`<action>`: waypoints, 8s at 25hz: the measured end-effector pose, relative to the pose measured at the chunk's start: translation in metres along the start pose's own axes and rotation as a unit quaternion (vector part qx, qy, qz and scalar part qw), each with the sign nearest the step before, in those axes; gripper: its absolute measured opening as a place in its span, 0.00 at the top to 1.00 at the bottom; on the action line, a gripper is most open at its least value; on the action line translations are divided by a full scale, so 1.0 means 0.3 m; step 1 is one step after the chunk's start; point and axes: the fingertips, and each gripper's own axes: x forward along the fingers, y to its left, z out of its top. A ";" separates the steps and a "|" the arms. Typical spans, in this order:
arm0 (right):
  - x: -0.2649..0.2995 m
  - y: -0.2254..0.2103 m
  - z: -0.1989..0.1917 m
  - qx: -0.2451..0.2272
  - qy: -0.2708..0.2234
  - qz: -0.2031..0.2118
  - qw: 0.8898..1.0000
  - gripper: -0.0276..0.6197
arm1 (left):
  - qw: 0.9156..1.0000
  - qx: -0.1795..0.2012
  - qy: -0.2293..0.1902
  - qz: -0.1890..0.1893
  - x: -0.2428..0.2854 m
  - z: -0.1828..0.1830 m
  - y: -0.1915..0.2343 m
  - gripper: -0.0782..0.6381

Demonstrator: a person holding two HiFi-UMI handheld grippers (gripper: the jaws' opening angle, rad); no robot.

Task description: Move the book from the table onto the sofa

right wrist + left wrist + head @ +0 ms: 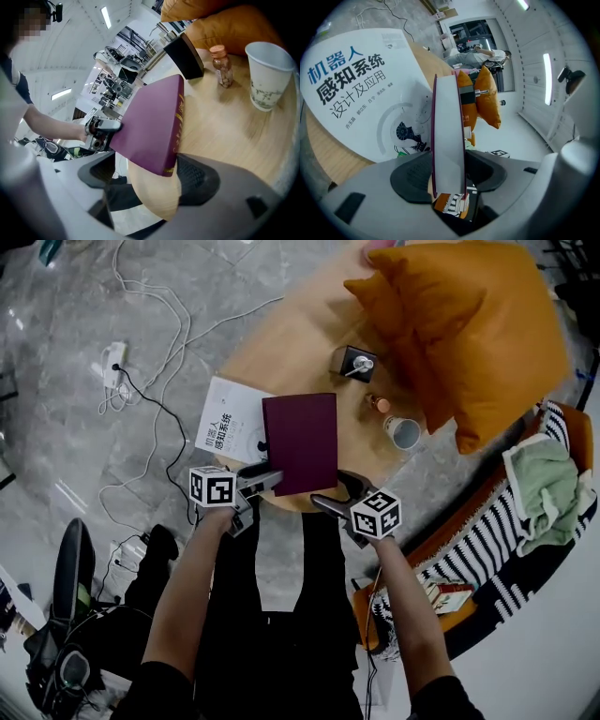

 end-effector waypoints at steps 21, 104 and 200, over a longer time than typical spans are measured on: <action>-0.387 0.480 0.239 0.207 -0.136 0.218 0.944 0.61 | 0.979 0.030 0.086 -0.183 -0.254 -0.075 -0.567 0.58; -0.493 1.147 0.143 0.244 -0.457 0.165 0.839 0.61 | 0.959 0.046 0.162 -0.228 -0.617 -0.194 -1.011 0.58; -1.745 0.689 -1.483 0.388 -0.769 -0.219 0.459 0.57 | 0.633 0.463 0.583 -0.213 0.759 -1.886 -1.557 0.41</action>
